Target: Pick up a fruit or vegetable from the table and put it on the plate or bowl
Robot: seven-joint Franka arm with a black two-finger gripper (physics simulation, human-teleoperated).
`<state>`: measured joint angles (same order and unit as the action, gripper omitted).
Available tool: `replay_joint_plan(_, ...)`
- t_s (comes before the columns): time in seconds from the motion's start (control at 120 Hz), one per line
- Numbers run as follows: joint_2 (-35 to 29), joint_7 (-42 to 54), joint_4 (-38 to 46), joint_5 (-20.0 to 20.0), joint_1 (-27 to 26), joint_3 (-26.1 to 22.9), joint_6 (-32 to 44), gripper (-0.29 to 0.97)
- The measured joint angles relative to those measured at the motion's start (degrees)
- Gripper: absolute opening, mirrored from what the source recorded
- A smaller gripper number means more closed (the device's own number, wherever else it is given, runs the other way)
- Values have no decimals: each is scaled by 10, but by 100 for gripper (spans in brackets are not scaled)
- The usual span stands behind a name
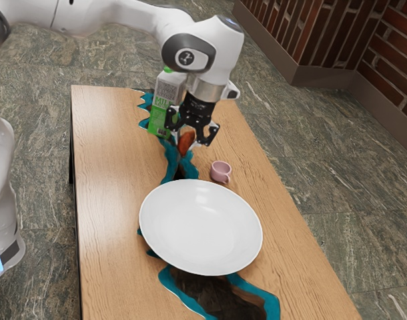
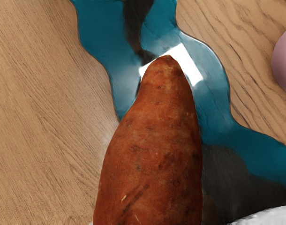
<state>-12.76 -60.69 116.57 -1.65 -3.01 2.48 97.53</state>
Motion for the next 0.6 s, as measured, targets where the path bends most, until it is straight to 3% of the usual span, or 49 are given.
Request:
replay_joint_plan(0.175,2,-1,-29,45,-1,-94,-46,16)
replay_joint_plan(0.35,96,-8,-122,60,-7,-203,-61,16)
replay_joint_plan(0.6,120,-16,-143,63,-74,-221,-59,16)
